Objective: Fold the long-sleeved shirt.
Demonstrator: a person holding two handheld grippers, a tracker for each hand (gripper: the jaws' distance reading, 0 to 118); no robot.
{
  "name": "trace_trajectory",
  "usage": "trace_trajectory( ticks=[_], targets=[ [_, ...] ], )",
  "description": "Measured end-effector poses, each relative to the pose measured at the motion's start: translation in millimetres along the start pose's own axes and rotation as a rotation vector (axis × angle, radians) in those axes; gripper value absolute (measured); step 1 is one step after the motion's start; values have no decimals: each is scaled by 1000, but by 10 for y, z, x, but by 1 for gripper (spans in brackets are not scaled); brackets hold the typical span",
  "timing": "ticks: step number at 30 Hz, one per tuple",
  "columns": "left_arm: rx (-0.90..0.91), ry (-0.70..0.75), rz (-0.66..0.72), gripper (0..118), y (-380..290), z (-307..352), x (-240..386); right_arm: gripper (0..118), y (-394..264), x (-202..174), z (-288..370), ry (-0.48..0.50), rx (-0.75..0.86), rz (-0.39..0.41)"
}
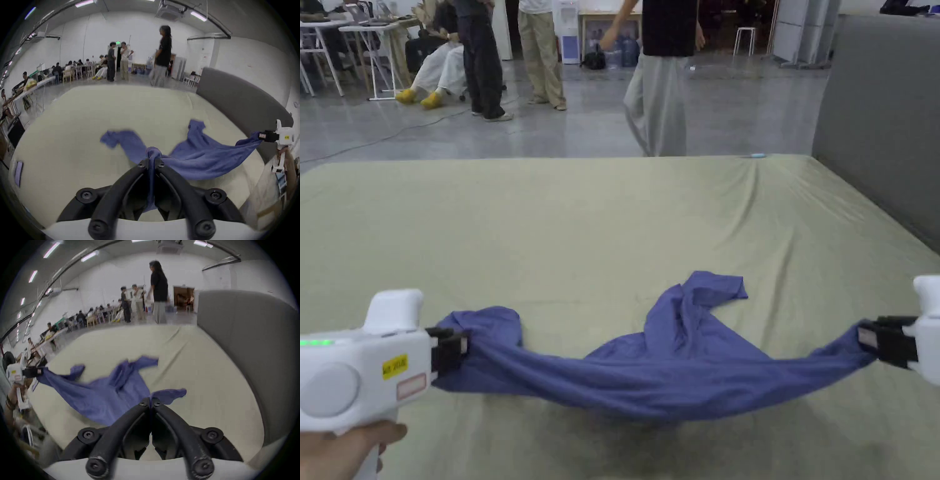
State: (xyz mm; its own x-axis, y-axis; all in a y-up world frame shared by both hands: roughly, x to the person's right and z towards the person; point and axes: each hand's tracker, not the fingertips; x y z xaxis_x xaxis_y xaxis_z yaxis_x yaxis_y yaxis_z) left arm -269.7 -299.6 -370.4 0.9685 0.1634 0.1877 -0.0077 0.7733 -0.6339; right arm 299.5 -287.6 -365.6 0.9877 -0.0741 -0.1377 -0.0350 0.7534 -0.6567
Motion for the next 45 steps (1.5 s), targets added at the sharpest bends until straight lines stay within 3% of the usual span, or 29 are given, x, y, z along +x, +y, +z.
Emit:
trace_trajectory(
  ticks=[6,13,14,15,16,17,18,19,21,22,23,25,26,35,36,37,38,41,42,43,44,45],
  targets=[
    [-260,16,19,0,-1121,-156,-190,0,-1080,8,-297,24,-358,99],
    [-249,13,57,0,-1334,-177,-292,0,-1320,64,-557,4,-412,117],
    [-209,9,75,1,-1299,-125,-260,14,-1262,96,-526,8,-393,103],
    [-197,-2,75,30,-1235,-83,-269,59,-1198,123,-477,6,-354,104],
    [-190,4,73,74,-1168,-46,-270,97,-1142,136,-421,1,-319,96],
    [-188,7,67,112,-1097,8,-244,114,-1081,122,-313,-30,-287,104],
    [-173,4,64,115,-1045,76,-215,115,-994,123,-212,-48,-245,114],
    [-81,-33,63,115,-945,187,-196,115,-915,124,-128,-50,-203,106],
    [-77,-35,42,115,-795,292,-164,114,-793,106,61,-51,-138,64],
    [-74,-28,42,113,-841,323,-56,108,-753,102,111,-39,-120,36],
    [-76,-20,43,105,-811,335,-11,91,-721,92,152,-22,-109,3],
    [-61,-23,35,34,-784,312,2,16,-712,-9,240,5,-85,-15],
    [-59,-21,33,0,-773,243,-21,0,-726,-41,229,-3,-89,-10],
    [-109,-3,19,0,-966,-39,-12,0,-883,-199,90,3,-159,18],
    [-128,12,5,43,-975,-92,-11,0,-877,-205,80,0,-161,20],
    [-173,20,-5,94,-992,-161,-18,0,-865,-202,77,-6,-161,20],
    [-217,10,21,118,-1040,-228,-3,0,-855,-208,69,-9,-162,20],
    [-264,10,8,115,-1141,-436,6,0,-823,-203,45,-6,-160,10],
    [-285,37,-2,109,-1170,-486,1,0,-809,-211,28,-4,-160,6],
    [-292,48,-12,95,-1205,-540,3,0,-794,-223,7,-2,-163,6],
    [-290,53,-23,67,-1239,-598,4,0,-772,-230,-21,-1,-167,9],
    [-296,58,-26,19,-1258,-617,13,0,-740,-236,-56,-1,-173,17]
  ],
)
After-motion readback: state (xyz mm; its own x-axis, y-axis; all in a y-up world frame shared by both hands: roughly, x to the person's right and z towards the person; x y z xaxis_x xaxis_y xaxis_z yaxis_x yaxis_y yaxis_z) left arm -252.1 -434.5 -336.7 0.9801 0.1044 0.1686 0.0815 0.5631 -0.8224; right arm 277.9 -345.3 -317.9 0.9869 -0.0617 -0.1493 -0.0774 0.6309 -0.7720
